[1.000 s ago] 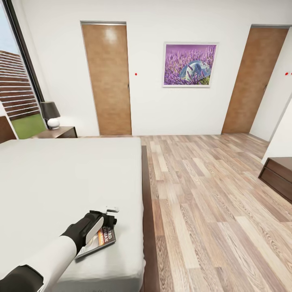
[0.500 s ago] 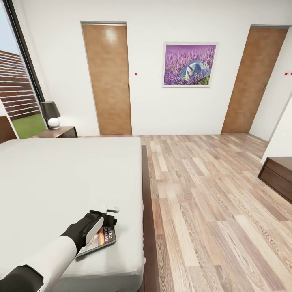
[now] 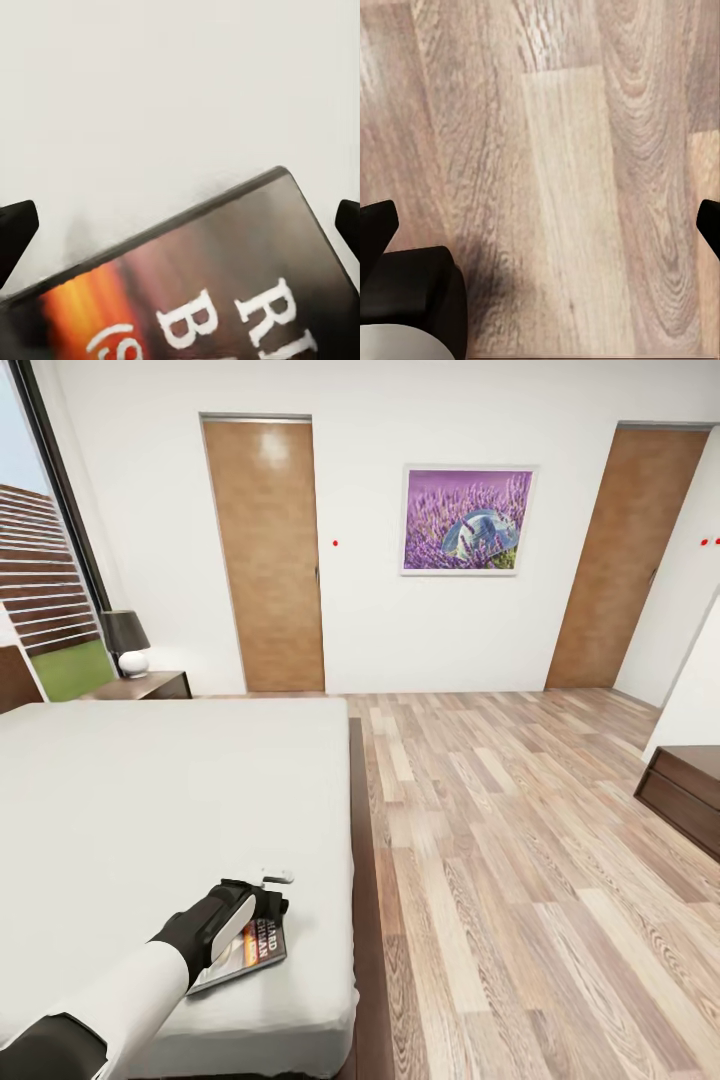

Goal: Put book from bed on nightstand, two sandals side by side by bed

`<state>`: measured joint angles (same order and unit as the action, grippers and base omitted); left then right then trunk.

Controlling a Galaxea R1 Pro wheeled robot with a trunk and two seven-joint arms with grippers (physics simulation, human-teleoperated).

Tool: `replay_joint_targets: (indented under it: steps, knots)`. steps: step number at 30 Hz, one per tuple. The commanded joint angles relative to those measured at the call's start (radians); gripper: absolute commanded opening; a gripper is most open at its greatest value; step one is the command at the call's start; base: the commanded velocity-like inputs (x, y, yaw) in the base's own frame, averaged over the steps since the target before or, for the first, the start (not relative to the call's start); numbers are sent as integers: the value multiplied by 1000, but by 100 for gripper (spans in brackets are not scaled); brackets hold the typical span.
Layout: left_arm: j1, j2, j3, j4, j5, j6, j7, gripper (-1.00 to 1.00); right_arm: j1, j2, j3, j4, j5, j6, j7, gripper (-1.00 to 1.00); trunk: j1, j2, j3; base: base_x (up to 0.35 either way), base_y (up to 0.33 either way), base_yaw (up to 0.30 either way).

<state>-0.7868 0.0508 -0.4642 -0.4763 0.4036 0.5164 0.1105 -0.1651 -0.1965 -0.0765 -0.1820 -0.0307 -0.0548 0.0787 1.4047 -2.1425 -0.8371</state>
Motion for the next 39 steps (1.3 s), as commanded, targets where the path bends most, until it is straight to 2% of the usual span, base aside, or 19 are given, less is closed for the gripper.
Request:
replay_joint_targets:
  steps: [1, 39]
  knots:
    - [0, 2, -10, 18, 11, 8, 6, 100, -1, 0, -8, 1, -3, -4, 7, 100, 0, 0, -1, -94, 0, 0]
    - [0, 1, -10, 19, 11, -22, 6, 100, -1, 0, -6, 1, -3, -4, 7, 100, 0, 0, -1, -21, 0, 0]
